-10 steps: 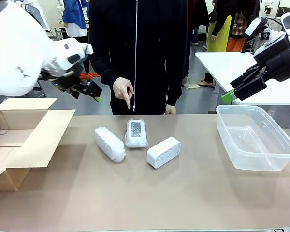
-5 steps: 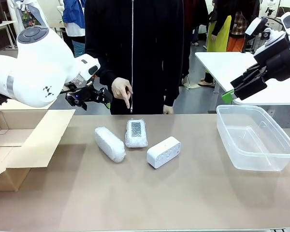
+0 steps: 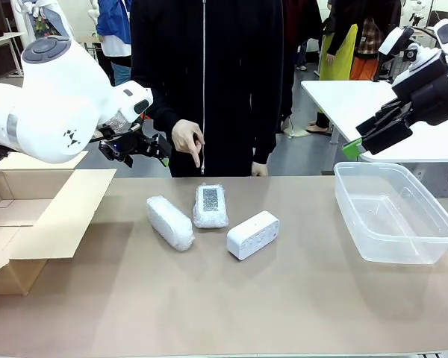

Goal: Separate and place wrapped and unwrapped clocks.
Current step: Pick up the Digital clock indicated by the person.

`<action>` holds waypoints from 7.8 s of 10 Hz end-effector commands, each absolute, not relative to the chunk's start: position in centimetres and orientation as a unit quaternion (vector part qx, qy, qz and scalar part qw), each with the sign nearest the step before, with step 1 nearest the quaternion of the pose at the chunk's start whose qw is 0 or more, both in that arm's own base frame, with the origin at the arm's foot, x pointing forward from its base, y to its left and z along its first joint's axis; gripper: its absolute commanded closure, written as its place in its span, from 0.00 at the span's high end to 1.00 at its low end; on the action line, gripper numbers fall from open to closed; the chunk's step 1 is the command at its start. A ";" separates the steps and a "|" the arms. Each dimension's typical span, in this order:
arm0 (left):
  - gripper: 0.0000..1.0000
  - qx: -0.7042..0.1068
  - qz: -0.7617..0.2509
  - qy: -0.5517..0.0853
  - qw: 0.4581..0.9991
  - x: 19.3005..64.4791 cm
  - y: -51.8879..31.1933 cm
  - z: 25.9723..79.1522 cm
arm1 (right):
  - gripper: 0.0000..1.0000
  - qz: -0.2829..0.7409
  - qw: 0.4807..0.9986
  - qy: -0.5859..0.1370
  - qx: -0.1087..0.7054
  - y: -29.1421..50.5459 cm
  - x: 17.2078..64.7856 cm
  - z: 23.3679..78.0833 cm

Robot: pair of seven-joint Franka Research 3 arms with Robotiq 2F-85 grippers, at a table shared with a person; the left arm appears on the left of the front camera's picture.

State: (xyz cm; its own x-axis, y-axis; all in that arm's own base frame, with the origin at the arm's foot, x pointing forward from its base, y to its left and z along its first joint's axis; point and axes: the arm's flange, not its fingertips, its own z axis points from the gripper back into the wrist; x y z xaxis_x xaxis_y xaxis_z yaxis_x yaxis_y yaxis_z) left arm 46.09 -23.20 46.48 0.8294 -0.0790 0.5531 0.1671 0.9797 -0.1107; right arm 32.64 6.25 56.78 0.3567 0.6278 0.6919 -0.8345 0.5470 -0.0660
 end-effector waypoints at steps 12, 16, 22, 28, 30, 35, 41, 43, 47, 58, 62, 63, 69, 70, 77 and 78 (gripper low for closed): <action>1.00 -0.032 0.000 -0.186 0.982 49.2 -40.4 37.8 | 1.00 0.450 0.809 -0.344 0.155 6.2 32.7 56.7; 1.00 -0.048 0.027 -0.222 0.973 51.2 -41.1 36.4 | 1.00 0.450 0.809 -0.344 0.155 6.2 32.7 56.7; 1.00 -0.014 0.068 -0.225 0.972 53.2 -40.6 34.4 | 1.00 0.450 0.809 -0.344 0.155 6.2 32.7 56.7; 1.00 0.004 0.067 -0.184 0.981 54.2 -40.2 32.5 | 1.00 0.450 0.809 -0.344 0.155 6.2 32.7 56.7; 1.00 0.004 0.069 -0.166 0.984 54.4 -40.1 32.1 | 1.00 0.450 0.809 -0.344 0.155 6.2 32.7 56.7; 1.00 -0.010 0.067 -0.167 0.984 54.2 -40.3 32.9 | 1.00 0.450 0.809 -0.344 0.155 6.2 32.7 56.7; 1.00 -0.004 0.056 -0.146 0.988 54.4 -40.3 31.7 | 1.00 0.450 0.809 -0.344 0.155 6.2 32.7 56.7; 1.00 -0.015 0.043 -0.140 0.989 54.8 -40.3 31.0 | 1.00 0.450 0.809 -0.344 0.155 6.2 32.7 56.7; 1.00 -0.035 0.036 -0.142 0.989 54.7 -40.2 31.3 | 1.00 0.450 0.809 -0.344 0.155 6.2 32.7 56.7; 0.80 -0.030 0.045 -0.141 0.989 54.6 -39.8 32.2 | 1.00 0.450 0.809 -0.344 0.155 6.2 32.7 56.7; 0.55 -0.030 0.045 -0.143 0.988 54.4 -39.7 32.8 | 1.00 0.450 0.809 -0.344 0.155 6.2 32.7 56.7; 0.20 -0.036 0.049 -0.150 0.987 54.0 -39.6 33.9 | 1.00 0.450 0.809 -0.344 0.155 6.2 32.7 56.7; 0.20 -0.037 0.044 -0.204 0.977 48.6 -38.2 48.9 | 1.00 0.450 0.809 -0.344 0.155 6.2 32.7 56.7; 0.20 -0.040 0.042 -0.218 0.974 47.9 -38.0 50.5 | 1.00 0.450 0.809 -0.344 0.155 6.2 32.7 56.7; 0.20 -0.059 0.027 -0.232 0.970 46.1 -38.1 54.7 | 1.00 0.450 0.809 -0.344 0.155 6.2 32.7 56.7; 0.20 -0.059 0.027 -0.232 0.970 46.1 -38.1 54.7 | 1.00 0.450 0.809 -0.344 0.155 6.2 32.7 56.7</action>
